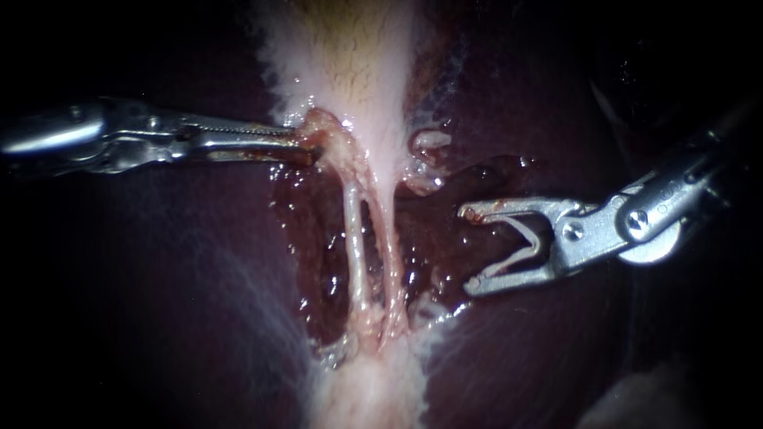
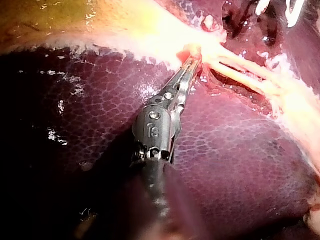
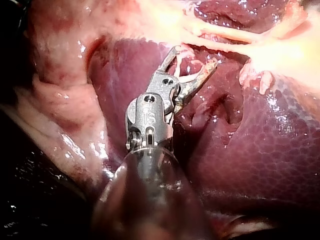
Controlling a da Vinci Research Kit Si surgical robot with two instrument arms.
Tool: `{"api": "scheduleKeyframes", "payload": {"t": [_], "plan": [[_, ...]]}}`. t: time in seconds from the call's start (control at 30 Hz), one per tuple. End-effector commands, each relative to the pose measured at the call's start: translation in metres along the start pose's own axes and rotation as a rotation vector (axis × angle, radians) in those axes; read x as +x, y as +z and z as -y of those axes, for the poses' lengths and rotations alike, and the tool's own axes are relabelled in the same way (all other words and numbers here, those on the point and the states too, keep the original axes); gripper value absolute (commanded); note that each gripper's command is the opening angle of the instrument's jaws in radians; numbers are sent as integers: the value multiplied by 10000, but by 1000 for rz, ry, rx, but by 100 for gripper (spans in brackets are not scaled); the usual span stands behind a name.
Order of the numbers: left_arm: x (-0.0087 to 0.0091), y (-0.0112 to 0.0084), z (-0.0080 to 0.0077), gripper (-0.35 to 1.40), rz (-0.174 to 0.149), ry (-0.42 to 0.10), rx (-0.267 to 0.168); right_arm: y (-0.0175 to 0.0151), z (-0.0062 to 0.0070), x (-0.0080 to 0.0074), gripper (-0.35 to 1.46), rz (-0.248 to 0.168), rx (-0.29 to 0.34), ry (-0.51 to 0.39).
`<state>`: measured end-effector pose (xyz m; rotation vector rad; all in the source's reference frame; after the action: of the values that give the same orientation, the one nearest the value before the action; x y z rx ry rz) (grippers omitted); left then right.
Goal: Grabbing gallbladder
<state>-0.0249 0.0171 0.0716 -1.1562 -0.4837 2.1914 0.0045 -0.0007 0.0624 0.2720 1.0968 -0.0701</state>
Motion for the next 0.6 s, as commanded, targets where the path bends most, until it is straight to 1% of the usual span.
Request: {"api": "scheduleKeyframes", "payload": {"t": [0.03,0.1,0.13,0.2,0.3,0.43,0.53,0.6], "plan": [[6,-5,-3,-35,-3,-23,-21,0,0,0,50,0,0,0],[21,-19,-9,-35,-2,-37,-32,0,0,0,50,0,0,0],[28,-26,-12,-35,-2,-52,-35,0,0,0,50,0,0,0],[41,-40,-20,-35,-1,-59,-41,0,0,0,50,0,0,0],[56,-56,-32,-35,2,-71,-48,0,0,0,50,0,0,0],[69,-67,-44,-35,-12,-78,-52,0,0,-1,50,0,0,0],[72,-69,-51,-35,-18,-79,-55,0,0,0,50,0,0,0],[73,-69,-52,-35,-18,-79,-55,0,0,0,50,0,0,0]]}}
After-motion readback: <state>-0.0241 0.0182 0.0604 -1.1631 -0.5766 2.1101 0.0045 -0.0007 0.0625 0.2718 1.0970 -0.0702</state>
